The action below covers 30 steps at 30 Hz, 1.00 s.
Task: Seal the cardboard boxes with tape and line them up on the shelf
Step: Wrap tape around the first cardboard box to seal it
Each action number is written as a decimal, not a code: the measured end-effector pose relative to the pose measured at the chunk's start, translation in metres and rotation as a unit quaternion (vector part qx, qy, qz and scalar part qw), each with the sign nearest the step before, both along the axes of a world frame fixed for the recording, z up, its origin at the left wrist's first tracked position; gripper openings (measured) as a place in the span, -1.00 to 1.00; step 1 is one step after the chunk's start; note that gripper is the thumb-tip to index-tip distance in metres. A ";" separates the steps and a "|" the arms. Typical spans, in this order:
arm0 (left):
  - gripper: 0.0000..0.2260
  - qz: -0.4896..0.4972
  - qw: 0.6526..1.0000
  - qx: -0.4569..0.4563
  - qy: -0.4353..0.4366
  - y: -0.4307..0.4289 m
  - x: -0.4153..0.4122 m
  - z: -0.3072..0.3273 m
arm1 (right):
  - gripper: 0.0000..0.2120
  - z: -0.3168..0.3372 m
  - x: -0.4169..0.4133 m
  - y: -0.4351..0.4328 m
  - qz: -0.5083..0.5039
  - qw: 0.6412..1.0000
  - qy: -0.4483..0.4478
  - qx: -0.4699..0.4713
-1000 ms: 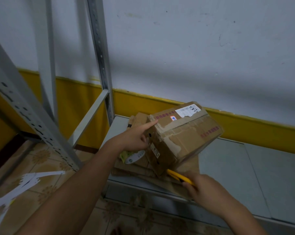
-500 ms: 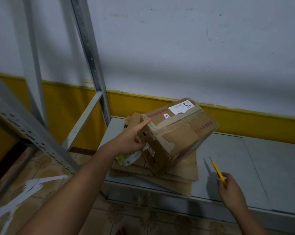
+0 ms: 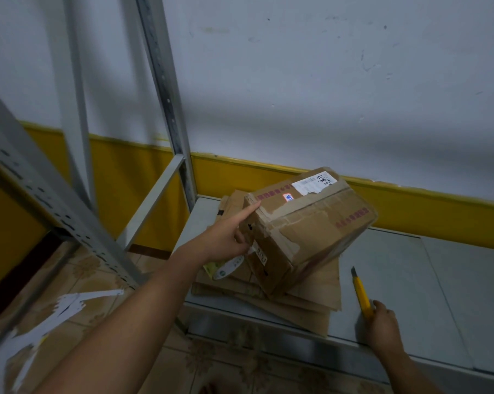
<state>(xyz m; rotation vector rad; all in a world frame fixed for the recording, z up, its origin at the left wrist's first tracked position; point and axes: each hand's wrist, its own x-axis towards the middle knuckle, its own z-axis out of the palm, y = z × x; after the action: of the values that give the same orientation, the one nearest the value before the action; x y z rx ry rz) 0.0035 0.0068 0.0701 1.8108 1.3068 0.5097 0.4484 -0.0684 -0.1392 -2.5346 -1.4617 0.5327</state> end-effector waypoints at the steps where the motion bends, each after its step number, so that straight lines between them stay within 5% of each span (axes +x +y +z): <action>1: 0.01 0.000 1.000 -0.001 -0.004 -0.001 0.000 0.000 | -0.65 -0.001 0.003 0.000 -0.004 1.000 -0.005 -0.005; 7: -0.01 0.001 1.000 0.001 -0.010 -0.001 0.001 -0.001 | -0.93 0.036 -0.009 -0.002 0.014 1.000 -0.011 0.021; 11: -0.02 0.002 1.000 0.004 -0.004 -0.001 0.001 0.000 | -0.85 0.118 -0.055 0.014 0.020 0.966 0.093 0.240; 15: -0.02 0.005 1.000 0.007 -0.002 -0.003 0.000 0.000 | -0.82 0.210 -0.124 0.035 0.150 0.897 0.131 0.395; 20: -0.04 0.001 1.000 0.030 -0.003 -0.001 -0.001 -0.003 | -0.77 0.246 -0.206 0.056 0.353 0.882 0.113 0.290; 25: -0.19 0.027 0.998 0.060 0.000 -0.003 -0.010 -0.011 | -0.42 0.224 -0.222 0.058 0.381 0.903 0.055 0.193; 30: -0.22 0.058 0.995 0.063 0.048 -0.005 -0.033 -0.031 | -0.42 0.220 -0.218 0.055 0.377 0.900 0.071 0.206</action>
<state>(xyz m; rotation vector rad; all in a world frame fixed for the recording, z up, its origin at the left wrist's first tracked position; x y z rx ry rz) -0.0298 0.0021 0.0392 1.8892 1.4810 0.5852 0.2306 -0.0136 0.0804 -1.5230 -2.1936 0.4207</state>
